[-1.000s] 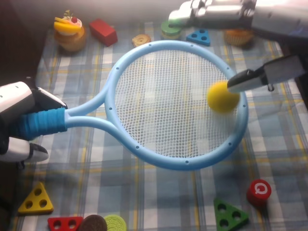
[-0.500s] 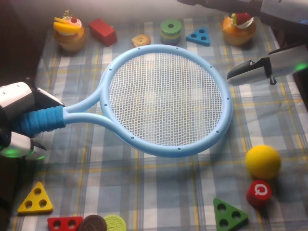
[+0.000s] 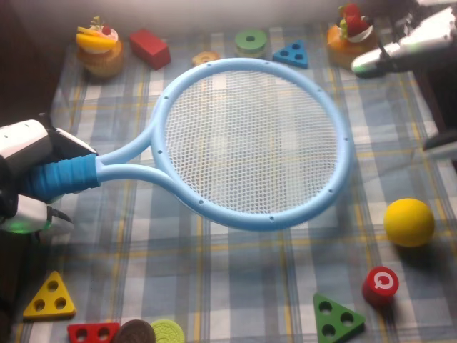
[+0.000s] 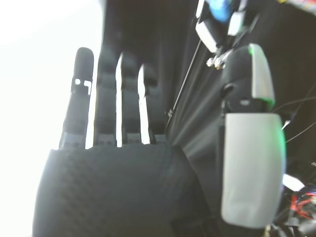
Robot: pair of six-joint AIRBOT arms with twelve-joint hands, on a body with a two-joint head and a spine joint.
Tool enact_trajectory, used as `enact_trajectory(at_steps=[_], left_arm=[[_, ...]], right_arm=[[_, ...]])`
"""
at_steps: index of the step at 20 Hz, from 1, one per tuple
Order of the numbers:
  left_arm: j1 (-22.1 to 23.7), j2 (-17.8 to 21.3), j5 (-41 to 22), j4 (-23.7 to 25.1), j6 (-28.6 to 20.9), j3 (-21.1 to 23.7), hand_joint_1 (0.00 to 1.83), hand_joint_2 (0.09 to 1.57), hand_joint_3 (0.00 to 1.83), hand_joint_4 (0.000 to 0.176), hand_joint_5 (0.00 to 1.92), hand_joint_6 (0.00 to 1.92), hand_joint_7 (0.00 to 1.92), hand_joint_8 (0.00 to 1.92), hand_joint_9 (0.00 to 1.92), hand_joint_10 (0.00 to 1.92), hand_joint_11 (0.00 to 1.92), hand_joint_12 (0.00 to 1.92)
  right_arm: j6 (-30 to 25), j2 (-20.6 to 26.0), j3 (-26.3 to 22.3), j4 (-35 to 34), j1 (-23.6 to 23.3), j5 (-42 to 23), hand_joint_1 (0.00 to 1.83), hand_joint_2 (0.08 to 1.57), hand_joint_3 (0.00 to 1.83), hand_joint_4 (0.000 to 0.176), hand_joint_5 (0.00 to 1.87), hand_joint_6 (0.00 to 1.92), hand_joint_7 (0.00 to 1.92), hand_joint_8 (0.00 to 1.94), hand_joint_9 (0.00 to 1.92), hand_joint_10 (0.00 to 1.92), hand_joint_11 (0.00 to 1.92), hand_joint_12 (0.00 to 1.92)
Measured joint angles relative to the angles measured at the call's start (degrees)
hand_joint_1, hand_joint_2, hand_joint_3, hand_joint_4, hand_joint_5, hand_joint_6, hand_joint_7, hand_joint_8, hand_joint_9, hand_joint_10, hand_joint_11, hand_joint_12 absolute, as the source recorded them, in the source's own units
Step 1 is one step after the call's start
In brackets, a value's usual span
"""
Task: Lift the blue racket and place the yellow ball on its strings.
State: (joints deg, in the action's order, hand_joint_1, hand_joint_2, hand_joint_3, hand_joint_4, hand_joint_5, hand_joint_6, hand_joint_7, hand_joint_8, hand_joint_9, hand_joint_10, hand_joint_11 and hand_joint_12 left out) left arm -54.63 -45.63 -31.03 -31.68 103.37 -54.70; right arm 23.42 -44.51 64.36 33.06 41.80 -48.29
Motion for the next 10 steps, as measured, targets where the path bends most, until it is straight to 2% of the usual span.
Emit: enact_trajectory(at_steps=[1, 3, 4, 5, 6, 7, 8, 9, 10], left_arm=[[-0.04, 0.35, -0.33, 0.26, 0.0, 0.5, 1.83, 1.15, 0.0, 0.169, 0.94, 1.92, 1.19, 1.92, 1.5, 1.92, 1.49, 1.92], [-0.92, 1.29, -1.22, 0.28, -0.02, 1.38, 1.83, 1.15, 0.0, 0.168, 0.97, 1.92, 1.25, 1.92, 1.53, 1.92, 1.48, 1.92], [-1.22, 2.01, -1.57, 0.09, 0.02, 1.97, 1.83, 1.16, 0.0, 0.167, 1.01, 1.92, 1.28, 1.92, 1.57, 1.92, 1.39, 1.83], [-1.27, 2.64, -2.05, 0.24, 0.07, 2.6, 1.83, 1.04, 0.0, 0.165, 1.01, 1.92, 1.27, 1.92, 1.58, 1.92, 1.0, 1.4], [-1.38, 3.1, -2.67, 0.37, 0.07, 3.1, 1.83, 1.15, 0.0, 0.172, 1.02, 1.92, 1.29, 1.92, 1.61, 1.92, 1.19, 1.33], [-1.38, 3.67, -3.8, 1.11, -0.09, 4.2, 1.83, 1.17, 0.0, 0.175, 1.02, 1.92, 1.29, 1.92, 1.6, 1.92, 1.27, 1.48], [-1.38, 4.07, -4.48, 1.92, -0.39, 4.79, 1.83, 1.19, 0.01, 0.176, 1.03, 1.92, 1.3, 1.92, 1.6, 1.92, 1.22, 1.46], [-1.38, 4.42, -5.03, 2.86, -1.11, 5.38, 1.83, 1.18, 0.01, 0.176, 1.03, 1.92, 1.27, 1.92, 1.55, 1.92, 1.28, 1.68], [-1.38, 4.48, -5.79, 4.02, -2.43, 5.49, 1.83, 1.17, 0.0, 0.176, 1.02, 1.92, 1.26, 1.92, 1.54, 1.92, 1.28, 1.67]], right_arm=[[0.0, 0.04, -0.37, 0.17, 0.33, 0.46, 0.88, 0.93, 0.0, 0.023, 0.45, 0.0, 0.6, 0.0, 0.66, 0.02, 0.24, 1.13], [0.02, 0.17, -1.4, 0.15, 1.16, -0.2, 0.92, 0.9, 0.0, 0.017, 0.44, 0.0, 0.58, 0.0, 0.64, 0.0, 0.17, 1.09], [-0.11, 0.46, -1.79, 0.92, 1.7, -0.31, 0.91, 0.9, 0.0, 0.023, 0.44, 0.0, 0.56, 0.0, 0.63, 0.0, 0.15, 1.08], [-1.2, 0.59, -1.9, 2.1, 1.73, -0.28, 0.9, 0.9, 0.0, 0.027, 0.44, 0.0, 0.56, 0.0, 0.63, 0.0, 0.15, 1.08], [-2.08, 0.59, -1.9, 3.15, 1.73, -0.2, 0.88, 0.92, 0.0, 0.037, 0.41, 0.0, 0.53, 0.0, 0.59, 0.0, 0.11, 1.07], [-2.71, 0.63, -2.16, 4.35, 1.73, -0.04, 0.88, 0.92, 0.0, 0.041, 0.42, 0.0, 0.52, 0.0, 0.59, 0.0, 0.1, 1.06], [-2.82, 0.7, -2.29, 5.29, 1.73, 0.13, 0.9, 0.92, 0.0, 0.048, 0.42, 0.0, 0.53, 0.0, 0.58, 0.0, 0.12, 1.01], [-2.89, 0.7, -2.47, 5.62, 2.08, 0.26, 0.91, 0.91, 0.0, 0.05, 0.44, 0.0, 0.56, 0.0, 0.6, 0.0, 0.16, 0.96], [-3.69, 0.68, -2.47, 6.73, 2.08, 0.94, 0.92, 0.9, 0.0, 0.045, 0.45, 0.0, 0.57, 0.0, 0.6, 0.0, 0.17, 0.96]])
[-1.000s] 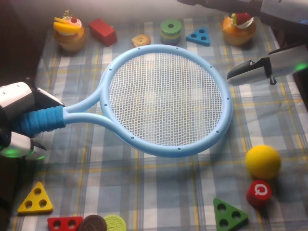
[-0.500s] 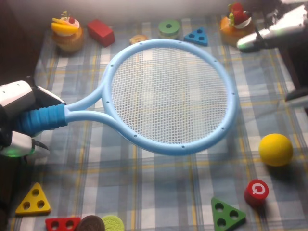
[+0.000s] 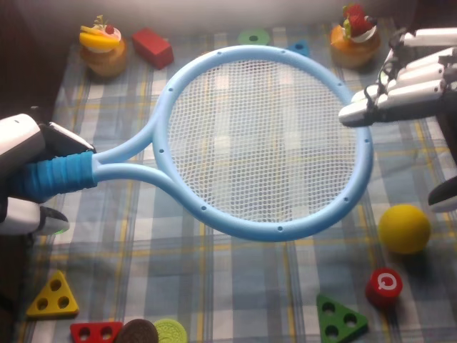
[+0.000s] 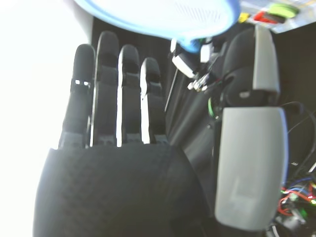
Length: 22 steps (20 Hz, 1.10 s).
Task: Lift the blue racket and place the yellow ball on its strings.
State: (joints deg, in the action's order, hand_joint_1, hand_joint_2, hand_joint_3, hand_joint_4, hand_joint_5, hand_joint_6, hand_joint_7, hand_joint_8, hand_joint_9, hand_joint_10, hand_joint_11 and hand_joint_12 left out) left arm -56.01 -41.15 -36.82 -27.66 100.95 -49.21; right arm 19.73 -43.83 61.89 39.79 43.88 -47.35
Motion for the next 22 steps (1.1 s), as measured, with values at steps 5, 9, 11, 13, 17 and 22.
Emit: enact_trajectory(at_steps=[5, 9, 11, 13, 17, 22], left_arm=[[-1.57, 1.57, -0.63, 3.67, -9.49, -1.01, 1.83, 1.03, 0.0, 0.174, 0.98, 1.92, 1.19, 1.92, 1.51, 1.92, 0.93, 1.46], [-1.79, 1.66, -0.42, 3.67, -9.51, -1.05, 1.83, 1.17, 0.06, 0.176, 0.99, 1.92, 1.23, 1.92, 1.54, 1.92, 1.4, 1.87], [-1.9, 1.66, 0.04, 3.21, -9.57, -1.9, 1.83, 1.17, 0.07, 0.176, 0.99, 1.92, 1.21, 1.92, 1.52, 1.92, 1.42, 1.91], [-2.56, 1.66, -0.28, 0.61, -10.19, -2.64, 1.83, 1.18, 0.08, 0.176, 0.96, 1.92, 1.15, 1.92, 1.45, 1.92, 1.53, 1.92], [-3.87, 1.66, -1.4, -2.4, -10.91, -3.17, 1.79, 1.18, 0.03, 0.176, 0.9, 1.92, 1.09, 1.92, 1.42, 1.92, 1.24, 1.87], [-4.02, 1.66, -2.08, -2.67, -10.88, -3.1, 1.77, 1.17, 0.01, 0.176, 0.91, 1.92, 1.13, 1.92, 1.4, 1.92, 1.44, 1.92]], right_arm=[[-4.76, -1.38, 0.52, 5.16, 0.0, 1.46, 0.95, 0.88, 0.0, 0.053, 0.47, 0.0, 0.57, 0.0, 0.59, 0.01, 0.18, 0.86], [-6.8, -2.84, 1.36, 6.88, 0.0, 2.6, 0.98, 0.89, 0.0, 0.052, 0.48, 0.0, 0.57, 0.0, 0.59, 0.0, 0.17, 0.84], [-7.98, -2.86, 1.33, 8.2, 0.0, 2.67, 0.99, 0.9, 0.0, 0.047, 0.49, 0.01, 0.6, 0.01, 0.64, 0.02, 0.22, 0.8], [-8.37, -2.93, 1.33, 8.55, 0.0, 2.84, 0.98, 0.9, 0.0, 0.046, 0.51, 0.0, 0.62, 0.01, 0.69, 0.02, 0.24, 0.84], [-7.08, -0.87, 0.46, 6.45, 0.0, 2.14, 0.95, 0.91, 0.0, 0.041, 0.51, 0.0, 0.6, 0.0, 0.67, 0.0, 0.2, 1.01], [-7.76, -1.81, 0.39, 8.33, 0.0, 2.51, 0.93, 0.93, 0.0, 0.053, 0.5, 0.0, 0.58, 0.0, 0.65, 0.0, 0.19, 0.91]])
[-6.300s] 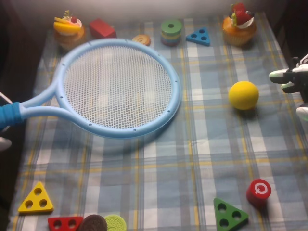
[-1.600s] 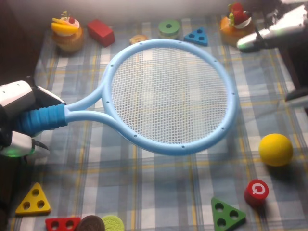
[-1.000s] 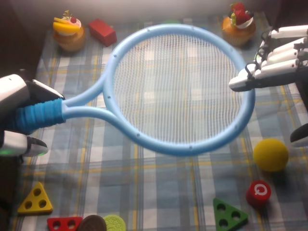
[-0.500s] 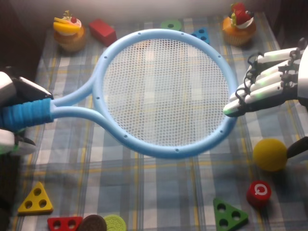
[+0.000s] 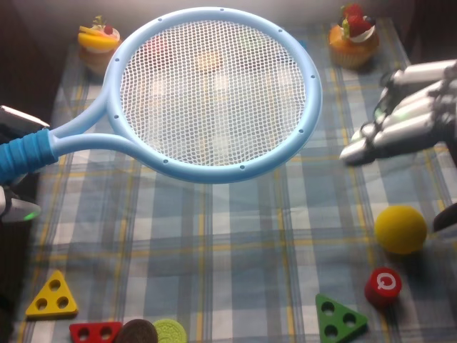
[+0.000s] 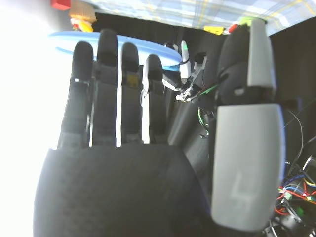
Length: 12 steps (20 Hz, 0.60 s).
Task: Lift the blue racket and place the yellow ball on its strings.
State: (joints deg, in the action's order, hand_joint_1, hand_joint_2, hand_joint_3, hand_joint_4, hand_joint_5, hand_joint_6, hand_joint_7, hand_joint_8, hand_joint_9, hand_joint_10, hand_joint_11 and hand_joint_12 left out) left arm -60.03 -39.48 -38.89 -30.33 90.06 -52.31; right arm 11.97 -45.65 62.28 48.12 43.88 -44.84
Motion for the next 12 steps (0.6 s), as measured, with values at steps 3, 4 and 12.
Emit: enact_trajectory(at_steps=[3, 4, 12], left_arm=[[-0.02, 0.09, -0.44, 1.01, -0.09, 0.37, 1.77, 1.18, 0.01, 0.176, 0.91, 1.92, 1.12, 1.92, 1.41, 1.92, 1.47, 1.92], [0.0, 0.11, -0.33, 1.44, -0.09, 0.37, 1.77, 1.19, 0.01, 0.176, 0.93, 1.92, 1.13, 1.92, 1.43, 1.92, 1.31, 1.91], [0.79, 0.11, 0.94, 2.89, -0.11, 0.35, 1.83, 1.17, 0.0, 0.176, 0.85, 1.92, 1.03, 1.92, 1.42, 1.92, 1.16, 1.65]], right_arm=[[-0.96, -1.95, 0.57, 1.95, 0.0, 0.28, 0.96, 0.92, 0.0, 0.043, 0.51, 0.0, 0.62, 0.0, 0.7, 0.01, 0.26, 0.86], [-1.49, -2.49, 1.22, 2.16, 0.0, 0.48, 0.98, 0.92, 0.0, 0.037, 0.51, 0.0, 0.63, 0.0, 0.73, 0.02, 0.26, 0.92], [-5.44, -4.46, 2.82, 7.5, 0.0, 3.08, 1.07, 0.95, 0.0, 0.0, 0.72, 0.01, 0.8, 0.08, 0.52, 1.23, 0.35, 1.59]])
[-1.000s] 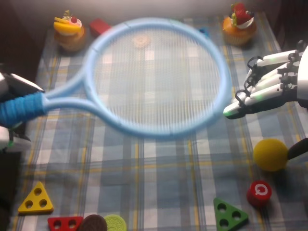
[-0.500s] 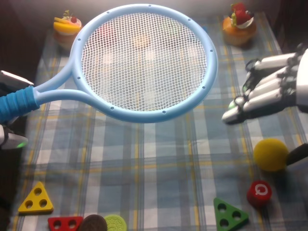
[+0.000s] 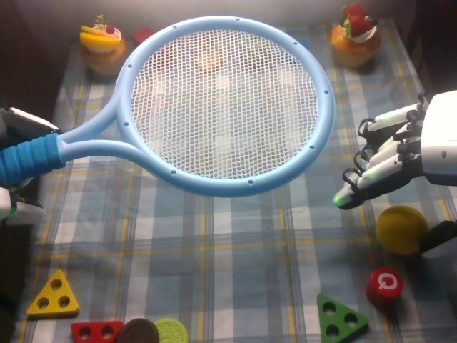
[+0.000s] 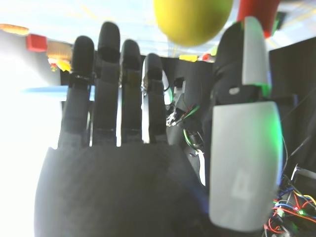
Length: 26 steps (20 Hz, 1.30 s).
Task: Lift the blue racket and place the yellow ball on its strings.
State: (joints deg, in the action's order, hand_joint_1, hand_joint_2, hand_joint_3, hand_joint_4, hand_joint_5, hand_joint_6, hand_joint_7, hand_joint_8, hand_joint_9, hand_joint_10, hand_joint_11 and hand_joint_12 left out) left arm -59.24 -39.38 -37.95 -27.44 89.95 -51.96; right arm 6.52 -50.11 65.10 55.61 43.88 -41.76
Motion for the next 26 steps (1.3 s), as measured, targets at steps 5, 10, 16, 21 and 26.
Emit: enact_trajectory(at_steps=[5, 10, 16, 21, 26], left_arm=[[0.0, 0.0, 0.07, 0.07, 0.0, 0.0, 1.83, 1.16, 0.02, 0.176, 0.85, 1.92, 1.01, 1.92, 1.38, 1.92, 1.31, 1.89], [0.13, -0.02, 0.24, 0.07, 0.0, 0.0, 1.83, 1.14, 0.03, 0.176, 0.82, 1.92, 1.03, 1.92, 1.39, 1.92, 1.14, 1.83], [0.15, -0.04, 0.15, 0.09, 0.0, 0.0, 1.82, 1.16, 0.01, 0.176, 0.86, 1.92, 1.03, 1.92, 1.36, 1.92, 1.38, 1.92], [0.15, -0.04, 0.15, 0.24, -0.02, 0.0, 1.83, 1.16, 0.01, 0.176, 0.85, 1.92, 1.05, 1.92, 1.38, 1.92, 1.48, 1.92], [0.15, -0.2, 0.46, 0.04, -0.07, -0.31, 1.83, 1.16, 0.0, 0.176, 0.9, 1.92, 1.05, 1.92, 1.37, 1.92, 1.43, 1.92]], right_arm=[[-0.68, -1.09, 0.63, 0.98, 0.0, 0.0, 1.22, 1.13, 0.0, 0.0, 0.96, 0.87, 0.89, 1.21, 0.74, 1.08, 0.54, 1.42], [-0.81, -1.22, 1.01, 0.7, 0.0, -0.17, 1.23, 1.16, 0.01, 0.0, 0.96, 0.93, 0.82, 1.4, 0.92, 1.51, 0.97, 1.64], [9.33, 0.66, -0.13, -9.27, -2.23, 0.5, 1.22, 1.16, 0.0, 0.0, 0.96, 0.97, 0.85, 1.3, 0.93, 1.34, 0.92, 1.54], [19.8, 3.56, -0.85, -20.68, -2.64, -1.62, 1.36, 1.13, 0.0, 0.0, 0.93, 1.02, 0.87, 1.0, 0.94, 1.35, 0.98, 1.57], [24.5, 2.97, -0.83, -23.41, -6.16, -2.71, 1.25, 1.13, 0.0, 0.0, 0.99, 1.0, 0.91, 1.07, 0.99, 1.26, 1.0, 1.56]])
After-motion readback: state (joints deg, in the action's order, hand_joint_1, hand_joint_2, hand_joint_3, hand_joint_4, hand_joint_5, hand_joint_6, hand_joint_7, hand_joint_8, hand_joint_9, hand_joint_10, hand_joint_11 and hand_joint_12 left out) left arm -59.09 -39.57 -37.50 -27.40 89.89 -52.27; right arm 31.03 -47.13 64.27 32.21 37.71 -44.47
